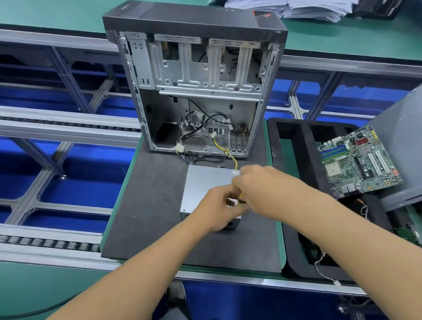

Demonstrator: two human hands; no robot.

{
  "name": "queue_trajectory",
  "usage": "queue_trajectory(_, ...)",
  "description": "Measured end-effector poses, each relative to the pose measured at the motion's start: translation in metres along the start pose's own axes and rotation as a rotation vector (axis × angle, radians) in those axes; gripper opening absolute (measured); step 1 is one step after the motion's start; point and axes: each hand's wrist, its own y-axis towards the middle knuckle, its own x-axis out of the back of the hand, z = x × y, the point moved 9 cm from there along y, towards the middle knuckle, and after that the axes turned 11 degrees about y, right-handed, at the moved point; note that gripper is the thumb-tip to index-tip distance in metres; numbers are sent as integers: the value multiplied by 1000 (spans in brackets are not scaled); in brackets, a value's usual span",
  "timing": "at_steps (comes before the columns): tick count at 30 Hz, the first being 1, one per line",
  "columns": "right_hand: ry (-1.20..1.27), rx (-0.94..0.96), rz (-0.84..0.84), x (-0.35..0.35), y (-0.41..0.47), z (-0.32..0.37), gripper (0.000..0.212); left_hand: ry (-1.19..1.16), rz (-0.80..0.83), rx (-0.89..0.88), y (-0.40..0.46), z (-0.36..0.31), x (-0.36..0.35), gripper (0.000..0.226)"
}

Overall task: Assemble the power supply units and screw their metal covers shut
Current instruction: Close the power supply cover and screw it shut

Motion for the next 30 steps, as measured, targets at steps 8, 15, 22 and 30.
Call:
queue_trajectory(8, 88, -61, -103, 6, 0, -8, 26, -15, -68, -1, 3, -4, 11, 20)
queue_trajectory(15, -53, -125, -148, 10, 6, -19, 24, -47, -47, -26, 4, -14, 11, 29)
queue_trajectory(22, 133, -55, -50, 3, 0, -24, 24, 27, -51, -59, 6, -16, 14, 21)
queue_trajectory(30, -15, -120, -187, 8, 2, -25, 35, -2, -41, -19, 3, -7, 6, 22)
